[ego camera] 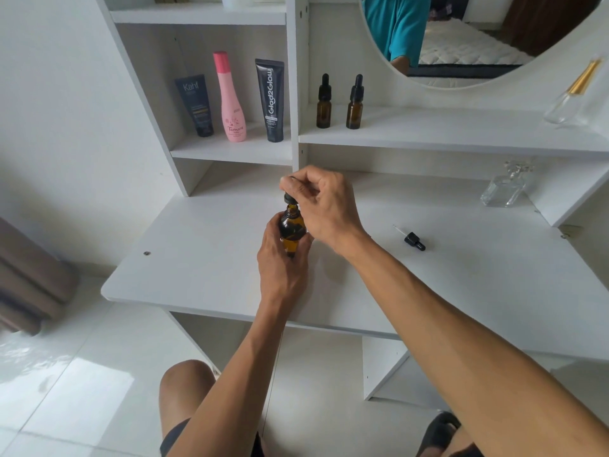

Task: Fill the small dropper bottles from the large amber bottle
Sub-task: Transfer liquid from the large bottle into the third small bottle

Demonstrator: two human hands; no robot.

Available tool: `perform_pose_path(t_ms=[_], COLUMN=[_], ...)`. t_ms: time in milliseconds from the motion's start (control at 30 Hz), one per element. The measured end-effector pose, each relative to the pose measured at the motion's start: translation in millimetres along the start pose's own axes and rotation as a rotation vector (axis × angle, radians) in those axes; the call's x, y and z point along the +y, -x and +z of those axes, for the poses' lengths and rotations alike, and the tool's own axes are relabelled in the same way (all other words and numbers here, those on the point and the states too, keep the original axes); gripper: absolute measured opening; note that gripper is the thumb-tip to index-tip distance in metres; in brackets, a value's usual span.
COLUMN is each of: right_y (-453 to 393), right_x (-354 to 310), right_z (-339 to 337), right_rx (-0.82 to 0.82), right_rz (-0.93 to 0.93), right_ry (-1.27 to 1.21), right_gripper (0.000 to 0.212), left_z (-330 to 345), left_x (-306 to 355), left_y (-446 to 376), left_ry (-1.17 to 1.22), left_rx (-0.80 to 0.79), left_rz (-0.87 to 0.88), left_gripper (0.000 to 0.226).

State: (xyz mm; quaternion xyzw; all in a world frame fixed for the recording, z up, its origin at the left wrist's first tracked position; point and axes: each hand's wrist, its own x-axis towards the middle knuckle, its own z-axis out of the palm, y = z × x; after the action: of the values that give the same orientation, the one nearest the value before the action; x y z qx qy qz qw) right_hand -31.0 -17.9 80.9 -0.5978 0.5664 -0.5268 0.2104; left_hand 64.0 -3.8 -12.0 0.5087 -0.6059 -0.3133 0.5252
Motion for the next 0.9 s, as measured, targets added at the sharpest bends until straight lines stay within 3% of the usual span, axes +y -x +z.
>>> perform_pose_path(t_ms=[367,900], right_y=[5,-6], right_x=[3,-38], right_z=[-1,-24], right_rx=[-0.017,0.092], right_rz=[0.023,-0.04], right_ry=[0.011,-0.277], right_gripper=[0.02,0.017], left_z=[0,3], left_x=[-1,-1], left_y=[-1,0], left_ry=[-0.028,-0.001], left_rx=[-0.007,0.011], left_rz=[-0.006,-0.032], left_gripper=[0.045,0.046])
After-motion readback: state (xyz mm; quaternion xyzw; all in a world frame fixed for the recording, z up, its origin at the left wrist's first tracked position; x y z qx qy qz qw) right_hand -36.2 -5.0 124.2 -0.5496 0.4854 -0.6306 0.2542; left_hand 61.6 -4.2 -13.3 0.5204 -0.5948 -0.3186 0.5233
